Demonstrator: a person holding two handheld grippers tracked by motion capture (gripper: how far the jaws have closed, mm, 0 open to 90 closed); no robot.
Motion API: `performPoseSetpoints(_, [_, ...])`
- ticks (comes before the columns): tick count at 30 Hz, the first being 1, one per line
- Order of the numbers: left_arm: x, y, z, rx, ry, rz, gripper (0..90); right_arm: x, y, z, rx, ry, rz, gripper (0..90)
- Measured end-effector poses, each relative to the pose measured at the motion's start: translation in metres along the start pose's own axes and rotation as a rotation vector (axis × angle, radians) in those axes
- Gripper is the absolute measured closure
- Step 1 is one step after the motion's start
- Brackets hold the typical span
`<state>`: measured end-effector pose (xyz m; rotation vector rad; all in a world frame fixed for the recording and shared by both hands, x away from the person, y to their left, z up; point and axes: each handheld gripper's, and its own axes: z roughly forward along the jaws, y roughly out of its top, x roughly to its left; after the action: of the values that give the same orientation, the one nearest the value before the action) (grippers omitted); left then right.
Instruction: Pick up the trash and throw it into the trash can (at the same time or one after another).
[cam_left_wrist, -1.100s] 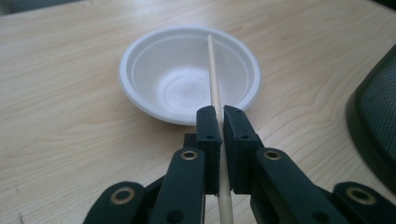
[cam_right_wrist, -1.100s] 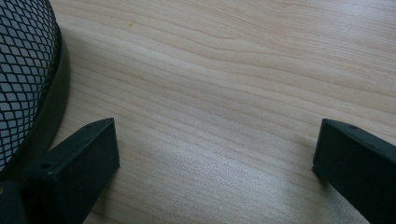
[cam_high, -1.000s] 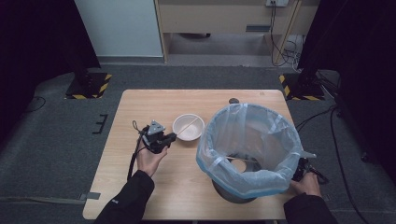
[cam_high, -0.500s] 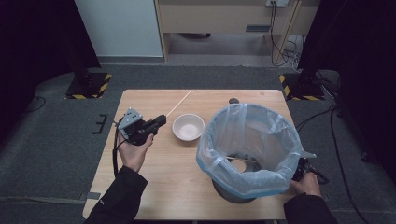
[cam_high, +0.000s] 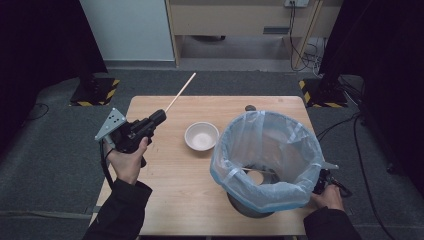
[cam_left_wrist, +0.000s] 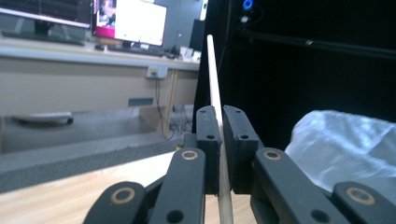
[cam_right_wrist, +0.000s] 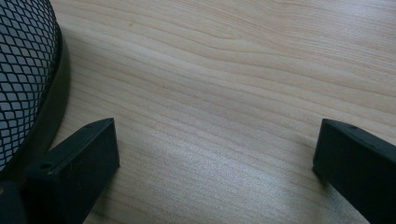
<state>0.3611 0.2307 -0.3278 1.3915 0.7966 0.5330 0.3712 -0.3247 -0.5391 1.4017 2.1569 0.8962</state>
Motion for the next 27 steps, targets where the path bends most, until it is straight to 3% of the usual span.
performPoseSetpoints(8, [-0.030, 0.014, -0.001, -0.058, -0.093, 0.044, 85.2, 0.000, 0.000, 0.000, 0.000, 0.000, 0.000, 0.5])
performPoseSetpoints(18, [-0.059, 0.027, -0.003, -0.108, -0.162, 0.095, 85.2, 0.000, 0.000, 0.000, 0.000, 0.000, 0.000, 0.5])
performPoseSetpoints(27, [-0.078, 0.030, 0.007, -0.107, -0.231, 0.113, 85.2, 0.000, 0.000, 0.000, 0.000, 0.000, -0.001, 0.5])
